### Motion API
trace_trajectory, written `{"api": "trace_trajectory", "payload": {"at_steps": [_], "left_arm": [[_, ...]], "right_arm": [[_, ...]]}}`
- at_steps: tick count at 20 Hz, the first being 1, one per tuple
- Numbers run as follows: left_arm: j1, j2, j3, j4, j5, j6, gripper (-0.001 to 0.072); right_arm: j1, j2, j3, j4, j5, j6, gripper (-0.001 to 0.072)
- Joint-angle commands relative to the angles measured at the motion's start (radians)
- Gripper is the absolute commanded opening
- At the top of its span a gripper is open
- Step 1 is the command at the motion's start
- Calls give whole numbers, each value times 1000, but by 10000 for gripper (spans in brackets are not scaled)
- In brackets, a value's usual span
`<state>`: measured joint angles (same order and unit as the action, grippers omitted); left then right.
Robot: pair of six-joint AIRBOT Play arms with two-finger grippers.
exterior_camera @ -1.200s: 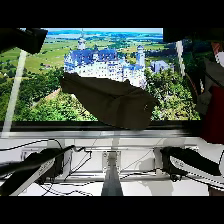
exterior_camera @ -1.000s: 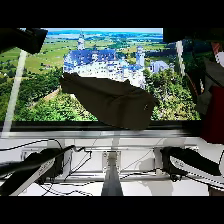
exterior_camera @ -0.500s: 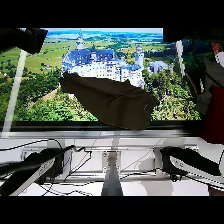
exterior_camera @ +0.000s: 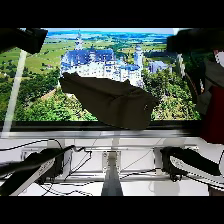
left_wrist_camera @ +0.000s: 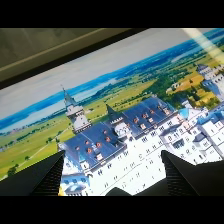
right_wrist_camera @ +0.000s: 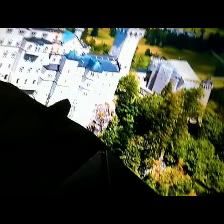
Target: Fold the clothes and pants, and hang the long-sleeved shirts on hangers.
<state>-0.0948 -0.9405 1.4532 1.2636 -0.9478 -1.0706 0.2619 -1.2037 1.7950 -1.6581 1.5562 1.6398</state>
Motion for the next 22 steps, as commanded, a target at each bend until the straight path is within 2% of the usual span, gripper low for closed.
{"api": "trace_trajectory", "payload": {"at_steps": [1, 4, 8, 12, 15, 18, 19, 20, 21, 22], "left_arm": [[1, 1, 1, 0, 0, 0, 693], [1, 1, 1, 0, 0, 0, 693], [1, 1, 1, 0, 0, 0, 693], [1, 1, 1, 0, 0, 0, 694], [1, 1, 1, 0, 0, 0, 693], [1, 1, 1, 0, 0, 0, 693], [1, 1, 1, 0, 0, 0, 693], [1, 1, 1, 0, 0, 0, 693], [1, 1, 1, 0, 0, 0, 693], [1, 1, 1, 0, 0, 0, 694]], "right_arm": [[-79, 0, -24, -21, 256, 106, 15], [-158, 4, -112, -21, 282, 176, 14], [-178, 9, -310, 18, 275, 170, 14], [-136, 116, -622, 110, 101, 145, 12], [-135, 235, -881, 301, 19, 40, 12], [-135, 326, -1104, 573, -103, 28, 14], [-132, 337, -1162, 641, -174, 59, 52], [-123, 336, -1209, 686, -242, 90, 274], [-106, 334, -1251, 721, -313, 118, 612], [-83, 334, -1287, 740, -375, 137, 704]]}}
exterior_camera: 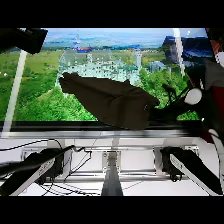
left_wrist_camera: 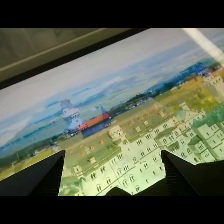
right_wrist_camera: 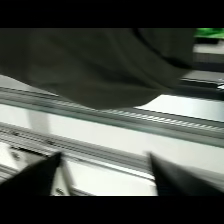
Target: Fold the clothes and pants, and hang the long-sleeved shirts on hangers.
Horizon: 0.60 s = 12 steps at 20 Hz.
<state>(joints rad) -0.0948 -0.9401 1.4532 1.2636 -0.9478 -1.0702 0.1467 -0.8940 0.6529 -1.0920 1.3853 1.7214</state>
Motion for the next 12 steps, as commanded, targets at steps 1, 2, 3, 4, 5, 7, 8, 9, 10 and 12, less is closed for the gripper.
{"api": "trace_trajectory", "payload": {"at_steps": [1, 2, 3, 4, 5, 7, 8, 9, 10, 12], "left_arm": [[1, 0, 1, 0, 0, 0, 694], [1, 0, 1, 0, 0, 0, 694], [1, 0, 1, 0, 0, 0, 693], [1, 0, 1, 0, 0, 0, 693], [1, 0, 1, 0, 0, 0, 693], [1, 0, 1, 0, 0, 0, 693], [1, 0, 1, 0, 0, 0, 693], [1, 0, 1, 0, 0, 0, 693], [1, 0, 1, 0, 0, 0, 694], [1, 0, 1, 0, 0, 0, 694]], "right_arm": [[61, 24, -175, 179, -259, 93, 682], [90, 24, -198, 179, -299, 143, 682], [121, 24, -219, 179, -344, 189, 681], [149, 24, -234, 178, -390, 235, 674], [169, 24, -243, 178, -432, 280, 671], [195, 3, -246, 178, -464, 343, 670], [203, -15, -246, 178, -447, 360, 670], [211, -34, -246, 185, -418, 382, 670], [219, -51, -246, 199, -388, 392, 670], [238, -77, -246, 218, -385, 393, 670]]}}
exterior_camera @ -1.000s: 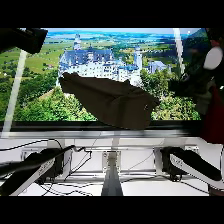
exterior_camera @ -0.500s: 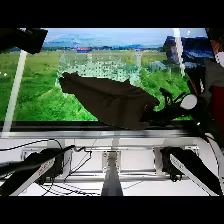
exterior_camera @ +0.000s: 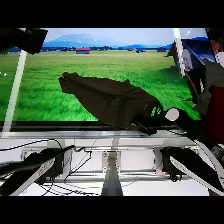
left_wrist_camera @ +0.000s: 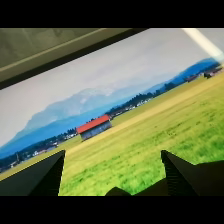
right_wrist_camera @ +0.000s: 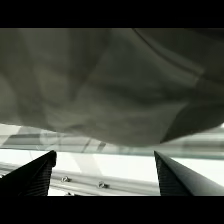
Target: Fold the clothes and pants, and hang the long-sleeved shirts on hangers.
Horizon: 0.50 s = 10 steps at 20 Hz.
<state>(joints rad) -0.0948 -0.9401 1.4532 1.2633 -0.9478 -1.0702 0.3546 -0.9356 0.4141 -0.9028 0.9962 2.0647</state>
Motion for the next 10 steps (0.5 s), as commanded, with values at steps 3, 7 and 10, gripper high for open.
{"api": "trace_trajectory", "payload": {"at_steps": [3, 7, 10], "left_arm": [[1, 0, 1, 0, 0, 0, 694], [1, 0, 1, 0, 0, 0, 693], [1, 0, 1, 0, 0, 0, 694]], "right_arm": [[34, -76, -7, 26, -93, 75, 669], [32, -131, -6, -5, -365, 65, 227], [32, -124, 68, -32, -447, -24, 13]]}}
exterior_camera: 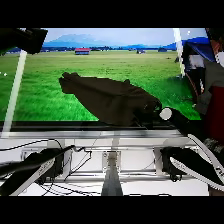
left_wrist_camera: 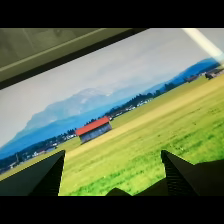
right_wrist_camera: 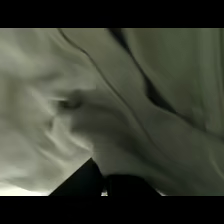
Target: Fold the clothes and pants, and hang the long-sleeved shirts on hangers.
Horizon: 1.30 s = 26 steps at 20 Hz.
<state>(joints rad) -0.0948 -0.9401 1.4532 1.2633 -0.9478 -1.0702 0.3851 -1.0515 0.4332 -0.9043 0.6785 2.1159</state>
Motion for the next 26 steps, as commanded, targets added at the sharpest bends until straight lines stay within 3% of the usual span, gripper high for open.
{"api": "trace_trajectory", "payload": {"at_steps": [1, 4, 8, 15, 19, 22, 26], "left_arm": [[1, 0, 1, 0, 0, 0, 693], [1, 0, 1, 0, 0, 0, 693], [1, 0, 1, 0, 0, 0, 694], [1, 0, 1, -58, -29, -1, 693], [1, 0, 1, -169, -199, 0, 694], [-1, -2, 1, -176, -248, -1, 694], [-1, -33, 0, -195, -247, -77, 694]], "right_arm": [[1, -4, 103, -59, -120, -176, 14], [1, 8, 303, -150, -8, -381, 13], [1, 90, 570, -261, 125, -489, 14], [-5, 243, 785, -566, 127, -487, 13], [-110, 225, 783, -708, 340, -488, 13], [-238, 199, 783, -743, 523, -488, 14], [-341, 180, 783, -742, 583, -488, 14]]}}
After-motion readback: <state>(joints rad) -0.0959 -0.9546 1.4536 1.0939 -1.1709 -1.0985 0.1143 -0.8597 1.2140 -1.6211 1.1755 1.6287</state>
